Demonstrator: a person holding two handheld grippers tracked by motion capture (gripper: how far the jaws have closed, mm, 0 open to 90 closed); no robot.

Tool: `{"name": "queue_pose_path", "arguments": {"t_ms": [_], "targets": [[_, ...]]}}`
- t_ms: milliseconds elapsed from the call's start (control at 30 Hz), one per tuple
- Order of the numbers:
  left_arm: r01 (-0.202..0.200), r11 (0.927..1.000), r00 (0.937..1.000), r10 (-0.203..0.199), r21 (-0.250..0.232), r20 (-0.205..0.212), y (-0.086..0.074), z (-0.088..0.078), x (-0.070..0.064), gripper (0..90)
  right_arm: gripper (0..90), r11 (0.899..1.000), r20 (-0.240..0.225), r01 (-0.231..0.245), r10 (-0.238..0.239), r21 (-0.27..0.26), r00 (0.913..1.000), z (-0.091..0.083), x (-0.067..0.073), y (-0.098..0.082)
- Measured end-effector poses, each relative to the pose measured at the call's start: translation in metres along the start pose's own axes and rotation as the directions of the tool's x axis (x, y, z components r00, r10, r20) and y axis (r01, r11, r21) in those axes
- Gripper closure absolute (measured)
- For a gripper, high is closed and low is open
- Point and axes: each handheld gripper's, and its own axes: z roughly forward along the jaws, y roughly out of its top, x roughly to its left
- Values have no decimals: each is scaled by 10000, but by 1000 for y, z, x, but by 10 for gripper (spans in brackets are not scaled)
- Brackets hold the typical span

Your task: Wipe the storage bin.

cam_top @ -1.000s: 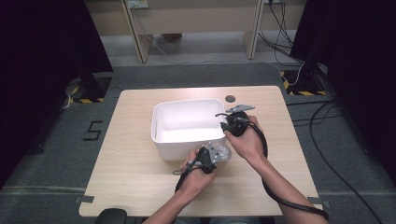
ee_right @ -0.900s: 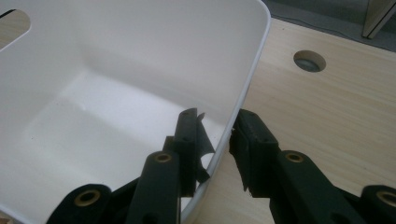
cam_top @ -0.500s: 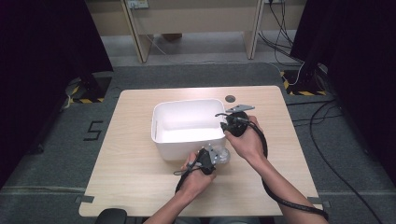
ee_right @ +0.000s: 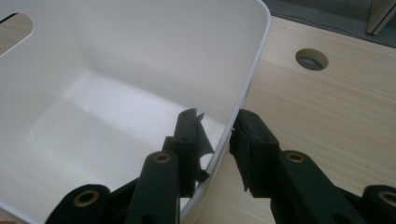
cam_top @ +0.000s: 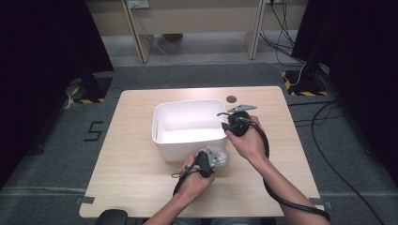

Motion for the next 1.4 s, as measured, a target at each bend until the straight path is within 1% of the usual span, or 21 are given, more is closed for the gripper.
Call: {"name": "queue_pose_path", "arguments": {"t_ms": [133, 200, 233, 267, 300, 333, 400, 433, 467, 533, 667, 700, 767, 867, 1000, 1033, 1133, 1233, 1267, 1300, 1400], "targets": [[-36, 10000, 10000, 36, -59, 53, -8, -14, 3, 771, 679, 9998, -63, -151, 151, -92, 9999, -1, 0, 1], [132, 9998, 9998, -129, -167, 174, -14, -23, 5, 771, 664, 9996, -72, -271, 270, -94, 9996, -2, 0, 2], [120, 9998, 9997, -117, -142, 193, -16, -27, 6, 771, 658, 9996, -55, -268, 268, -109, 9996, -2, -1, 2], [48, 9999, 9999, -47, -141, 105, -21, -33, 9, 771, 647, 9995, -47, -323, 323, -54, 9995, -3, -1, 3], [134, 9998, 9999, -134, -174, 1, -29, -42, 14, 770, 644, 9994, -26, -331, 331, -63, 9994, -3, -1, 3], [134, 9998, 9999, -134, -174, 1, -29, -42, 14, 770, 644, 9994, -26, -331, 331, -63, 9994, -3, -1, 3], [319, 9994, 9995, -319, -160, 10, -38, -53, 21, 770, 641, 9992, -21, -390, 390, -18, 9992, -3, -1, 3], [563, 9982, 9984, -564, -181, -49, -48, -63, 28, 770, 650, 9992, -45, -400, 400, 34, 9992, -2, -1, 3], [563, 9982, 9984, -564, -181, -49, -48, -63, 28, 770, 650, 9992, -45, -400, 400, 34, 9992, -2, -1, 3], [822, 9964, 9965, -826, -210, -155, -58, -73, 35, 771, 674, 9992, -19, -379, 379, 124, 9993, -1, 1, 3], [1274, 9913, 9904, -1289, -329, -503, -77, -92, 46, 770, 726, 9993, 195, -276, 271, 252, 9994, 1, 2, 4], [1313, 9910, 9892, -1328, -278, -625, -83, -97, 51, 770, 732, 9993, 221, -257, 251, 288, 9994, 1, 2, 4], [1477, 9887, 9852, -1494, -264, -845, -92, -104, 56, 771, 738, 9989, 185, -318, 312, 335, 9993, 0, 1, 5], [1770, 9840, 9767, -1781, -196, -1198, -108, -113, 66, 770, 751, 9990, 259, -199, 189, 402, 9995, 0, 1, 6], [2190, 9756, 9632, -2186, -148, -1564, -123, -121, 78, 771, 798, 9987, 461, -126, 103, 493, 9989, 0, -3, 8], [2309, 9728, 9585, -2307, -185, -1673, -126, -122, 82, 771, 812, 9986, 547, 9, -38, 538, 9985, 0, -6, 8], [2547, 9669, 9486, -2529, -154, -1903, -131, -124, 92, 770, 852, 9977, 726, 198, -245, 649, 9971, 0, -14, 10], [2714, 9624, 9407, -2679, -126, -2082, -132, -122, 103, 771, 865, 9972, 889, 281, -342, 687, 9955, 0, -23, 10], [2799, 9599, 9369, -2763, -141, -2142, -132, -121, 106, 770, 860, 9971, 901, 297, -359, 696, 9953, 0, -26, 10], [2836, 9588, 9348, -2794, -126, -2192, -131, -120, 110, 770, 823, 9969, 917, 327, -393, 722, 9950, -1, -28, 10], [2989, 9541, 9257, -2944, -176, -2376, -126, -115, 121, 770, 759, 9987, 830, 237, -273, 449, 9962, -9, -31, 10]]}}
